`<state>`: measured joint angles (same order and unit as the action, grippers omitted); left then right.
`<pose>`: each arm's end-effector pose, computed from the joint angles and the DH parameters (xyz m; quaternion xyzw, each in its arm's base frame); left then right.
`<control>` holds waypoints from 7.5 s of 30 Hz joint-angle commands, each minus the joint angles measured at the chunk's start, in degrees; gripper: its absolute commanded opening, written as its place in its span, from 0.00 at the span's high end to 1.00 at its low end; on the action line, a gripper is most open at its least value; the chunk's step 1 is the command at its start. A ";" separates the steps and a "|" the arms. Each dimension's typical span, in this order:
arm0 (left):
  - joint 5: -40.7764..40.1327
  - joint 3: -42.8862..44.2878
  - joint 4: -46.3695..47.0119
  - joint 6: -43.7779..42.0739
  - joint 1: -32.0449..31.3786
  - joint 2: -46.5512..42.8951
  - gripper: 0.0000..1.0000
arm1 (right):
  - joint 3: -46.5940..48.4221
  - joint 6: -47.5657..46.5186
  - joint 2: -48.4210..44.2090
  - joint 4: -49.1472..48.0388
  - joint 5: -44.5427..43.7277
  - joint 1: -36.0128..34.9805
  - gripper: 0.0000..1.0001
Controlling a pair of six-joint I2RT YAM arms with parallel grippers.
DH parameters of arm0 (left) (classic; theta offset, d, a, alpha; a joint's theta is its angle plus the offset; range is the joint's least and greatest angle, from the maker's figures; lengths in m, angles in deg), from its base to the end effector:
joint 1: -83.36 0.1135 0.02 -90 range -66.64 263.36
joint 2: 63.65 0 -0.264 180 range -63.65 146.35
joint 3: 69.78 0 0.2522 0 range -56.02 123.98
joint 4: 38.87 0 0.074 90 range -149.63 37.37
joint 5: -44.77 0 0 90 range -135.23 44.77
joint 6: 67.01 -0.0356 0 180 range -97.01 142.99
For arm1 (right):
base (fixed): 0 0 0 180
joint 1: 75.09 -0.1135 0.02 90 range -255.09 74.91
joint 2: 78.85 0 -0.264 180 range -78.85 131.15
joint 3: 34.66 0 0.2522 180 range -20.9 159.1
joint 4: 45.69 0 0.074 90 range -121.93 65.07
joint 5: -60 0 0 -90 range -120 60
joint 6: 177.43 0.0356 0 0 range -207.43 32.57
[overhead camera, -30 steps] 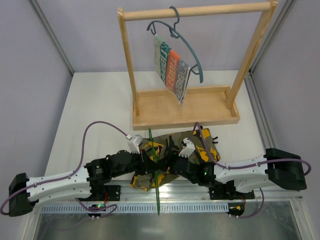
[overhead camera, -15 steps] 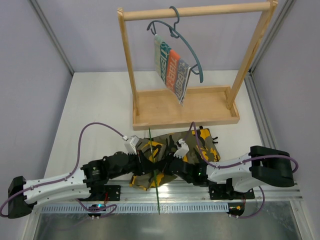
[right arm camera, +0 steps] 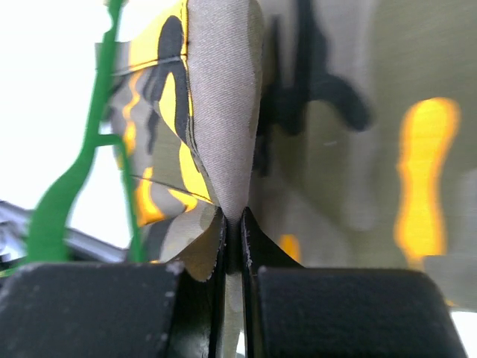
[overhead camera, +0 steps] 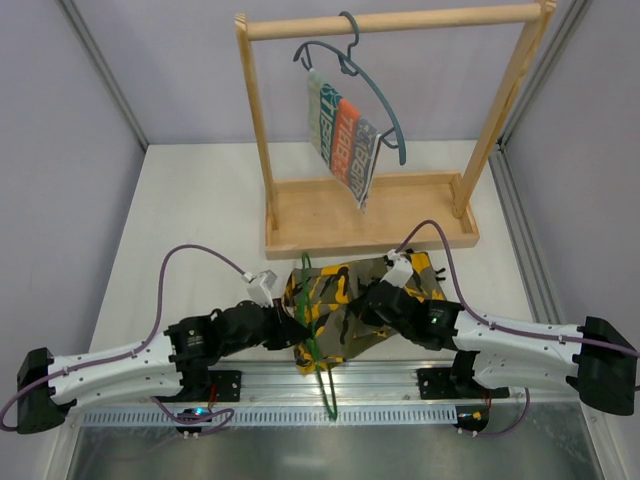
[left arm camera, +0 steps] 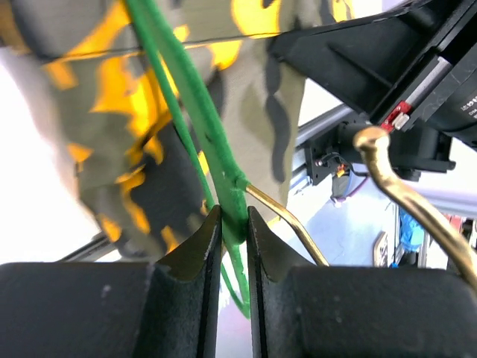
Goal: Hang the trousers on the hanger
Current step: Place trousers on hanger
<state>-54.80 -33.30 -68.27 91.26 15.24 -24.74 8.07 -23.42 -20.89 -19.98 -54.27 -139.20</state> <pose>0.0648 -0.1456 0.2111 -0.0417 0.8708 -0.4227 0.2476 0.1021 0.1769 0.2013 0.0865 0.8895 0.2813 0.3495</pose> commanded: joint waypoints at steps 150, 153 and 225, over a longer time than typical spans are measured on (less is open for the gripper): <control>-34.56 -1.54 -22.32 8.36 -2.90 -0.10 1.00 | 23.94 -20.50 -0.73 16.78 -1.56 -0.31 0.96; -34.82 -0.93 -22.59 9.94 -2.90 3.26 1.00 | 23.85 -20.85 -3.80 18.72 -2.62 0.13 0.96; -24.89 -3.56 -11.52 -4.20 -2.90 -14.65 1.00 | -7.61 -20.76 -7.61 -8.60 20.49 27.55 0.21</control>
<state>-81.02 -38.41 -78.17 88.79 12.31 -37.20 0.42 -40.71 -31.32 -19.04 -39.38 -113.19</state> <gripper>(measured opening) 0.042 0.796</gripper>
